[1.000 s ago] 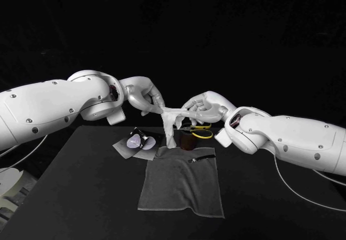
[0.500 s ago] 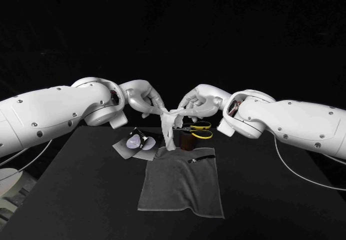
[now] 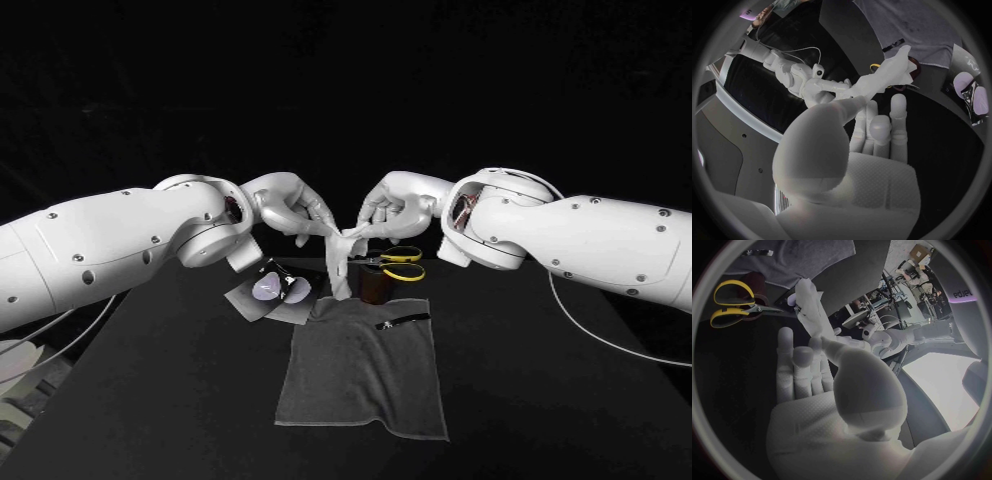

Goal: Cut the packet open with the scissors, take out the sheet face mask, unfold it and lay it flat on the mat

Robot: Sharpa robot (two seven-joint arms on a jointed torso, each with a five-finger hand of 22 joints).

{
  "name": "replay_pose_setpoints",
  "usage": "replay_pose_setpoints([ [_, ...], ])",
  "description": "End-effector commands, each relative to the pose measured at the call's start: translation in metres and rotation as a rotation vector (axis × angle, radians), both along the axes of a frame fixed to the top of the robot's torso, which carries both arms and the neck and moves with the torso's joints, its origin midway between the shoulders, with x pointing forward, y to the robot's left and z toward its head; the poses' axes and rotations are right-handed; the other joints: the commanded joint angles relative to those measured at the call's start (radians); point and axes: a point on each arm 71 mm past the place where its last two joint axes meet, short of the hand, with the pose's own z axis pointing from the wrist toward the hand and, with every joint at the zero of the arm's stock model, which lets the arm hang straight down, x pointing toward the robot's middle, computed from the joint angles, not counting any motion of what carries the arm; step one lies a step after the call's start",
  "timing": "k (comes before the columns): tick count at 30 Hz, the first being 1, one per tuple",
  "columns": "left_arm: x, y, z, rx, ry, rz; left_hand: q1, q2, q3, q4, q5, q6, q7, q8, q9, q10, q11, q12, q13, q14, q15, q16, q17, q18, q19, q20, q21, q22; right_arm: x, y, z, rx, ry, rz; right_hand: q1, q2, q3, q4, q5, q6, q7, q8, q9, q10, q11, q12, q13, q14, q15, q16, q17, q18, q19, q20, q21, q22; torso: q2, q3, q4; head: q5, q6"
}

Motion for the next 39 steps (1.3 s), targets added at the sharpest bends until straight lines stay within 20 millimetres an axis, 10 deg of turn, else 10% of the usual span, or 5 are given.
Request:
replay_pose_setpoints([
  [1, -0.006, -0.007, -0.002, -0.079, 0.050, -0.065, 0.007, 0.008, -0.001, -0.007, 0.007, 0.000, 0.002, -0.007, 0.078, -0.012, 0.005, -0.010, -0.007, -0.038, 0.006, -0.011, -0.043, 0.018, -0.015, 0.004, -0.006, 0.001, 0.002, 0.000, 0.009, 0.029, -0.114, -0.044, -0.004, -0.006, 0.006, -0.001, 0.005, 0.004, -0.003, 0.037, 0.060, 0.014, -0.007, -0.004, -0.001, 0.008, -0.001, 0.005, 0.002, 0.012, 0.004, -0.006, 0.007, 0.002, 0.001, 0.0013, 0.0011, -0.001, 0.000],
  [8, -0.008, -0.008, -0.009, -0.093, 0.044, -0.048, -0.008, 0.010, -0.019, 0.001, 0.006, 0.013, -0.005, -0.004, 0.085, 0.004, 0.008, -0.005, -0.007, -0.055, 0.012, -0.009, -0.050, 0.017, -0.028, 0.012, -0.011, 0.002, 0.001, 0.001, 0.019, 0.138, -0.185, -0.065, -0.007, -0.008, 0.008, -0.001, 0.005, 0.005, -0.004, 0.038, 0.061, 0.018, -0.008, -0.005, -0.003, 0.011, -0.002, 0.005, 0.001, 0.012, 0.006, -0.007, 0.010, 0.004, 0.000, 0.0014, 0.0000, 0.002, 0.001],
  [21, -0.008, -0.009, -0.014, -0.160, 0.039, -0.026, -0.093, 0.014, -0.150, 0.129, 0.007, 0.054, -0.061, -0.013, 0.090, 0.034, 0.005, 0.042, 0.015, -0.012, 0.011, 0.023, 0.012, 0.022, -0.014, 0.023, -0.047, -0.028, 0.001, -0.004, 0.025, 0.218, -0.206, -0.088, -0.010, -0.011, 0.009, -0.001, 0.005, 0.005, -0.004, 0.039, 0.062, 0.020, -0.008, -0.006, -0.004, 0.013, -0.003, 0.004, -0.001, 0.012, 0.007, -0.008, 0.011, 0.005, 0.002, 0.0015, -0.0003, -0.001, 0.004],
  [29, -0.010, -0.011, -0.017, -0.310, 0.082, -0.040, 0.048, 0.032, -0.174, 0.071, 0.007, 0.014, -0.027, -0.062, 0.076, -0.039, 0.035, -0.007, -0.005, -0.194, 0.039, -0.021, -0.183, 0.016, -0.055, 0.041, -0.089, -0.044, 0.003, -0.007, 0.023, 0.206, -0.186, -0.099, -0.010, -0.011, 0.009, -0.001, 0.005, 0.005, -0.005, 0.039, 0.062, 0.021, -0.008, -0.006, -0.005, 0.014, -0.003, 0.004, -0.001, 0.012, 0.007, -0.008, 0.011, 0.005, 0.002, 0.0013, -0.0006, -0.003, 0.005],
  [39, -0.010, -0.013, -0.017, -0.363, 0.066, -0.033, 0.062, -0.023, -0.209, 0.044, 0.006, -0.079, 0.006, -0.168, -0.005, -0.079, 0.059, -0.023, -0.012, -0.242, 0.060, -0.010, -0.210, 0.016, -0.070, 0.055, -0.091, -0.035, 0.001, -0.004, 0.023, 0.212, -0.171, -0.094, -0.012, -0.011, 0.012, -0.001, 0.005, 0.007, -0.005, 0.040, 0.063, 0.024, -0.009, -0.006, -0.005, 0.019, -0.004, 0.008, 0.004, 0.012, 0.008, -0.008, 0.012, 0.006, 0.001, 0.0009, -0.0001, -0.003, 0.007],
])
